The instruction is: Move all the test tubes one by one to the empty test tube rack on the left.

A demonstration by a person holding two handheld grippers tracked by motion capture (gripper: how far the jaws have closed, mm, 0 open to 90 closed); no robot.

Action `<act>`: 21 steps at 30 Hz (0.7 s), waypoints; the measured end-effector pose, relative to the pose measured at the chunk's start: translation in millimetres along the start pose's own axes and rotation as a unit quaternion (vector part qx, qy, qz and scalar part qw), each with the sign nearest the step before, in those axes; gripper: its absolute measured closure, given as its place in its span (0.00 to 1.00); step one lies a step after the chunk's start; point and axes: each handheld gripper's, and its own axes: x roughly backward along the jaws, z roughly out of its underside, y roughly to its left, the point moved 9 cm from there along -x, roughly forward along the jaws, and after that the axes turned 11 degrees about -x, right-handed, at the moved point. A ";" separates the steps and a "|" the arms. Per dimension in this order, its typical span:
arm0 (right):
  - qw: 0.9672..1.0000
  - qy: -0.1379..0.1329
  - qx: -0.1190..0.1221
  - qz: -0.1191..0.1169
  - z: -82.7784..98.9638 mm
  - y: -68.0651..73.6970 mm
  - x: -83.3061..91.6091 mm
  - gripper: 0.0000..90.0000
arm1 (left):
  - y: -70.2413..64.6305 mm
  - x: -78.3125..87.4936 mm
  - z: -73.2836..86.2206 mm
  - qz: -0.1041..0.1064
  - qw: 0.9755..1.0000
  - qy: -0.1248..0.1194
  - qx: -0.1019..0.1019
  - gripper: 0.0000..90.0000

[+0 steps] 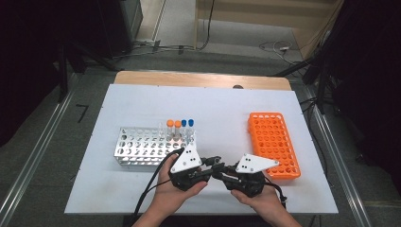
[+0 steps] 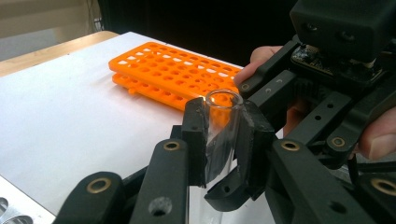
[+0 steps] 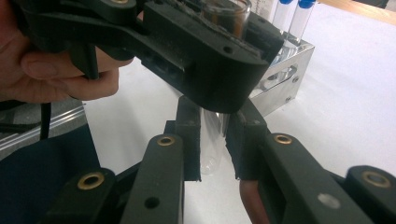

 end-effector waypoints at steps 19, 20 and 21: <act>0.999 -0.025 -0.010 -0.038 -3.6 -23.6 31.7 0.08 | 39.8 32.0 -0.1 -0.056 0.998 -0.016 0.018 0.86; 0.999 -0.025 -0.010 -0.045 -3.0 -24.5 34.8 0.07 | 43.3 34.7 0.6 -0.061 0.998 -0.016 0.020 0.86; 0.999 -0.028 -0.009 -0.040 -2.7 -27.4 37.5 0.06 | 46.9 37.2 1.3 -0.065 0.997 -0.017 0.021 0.86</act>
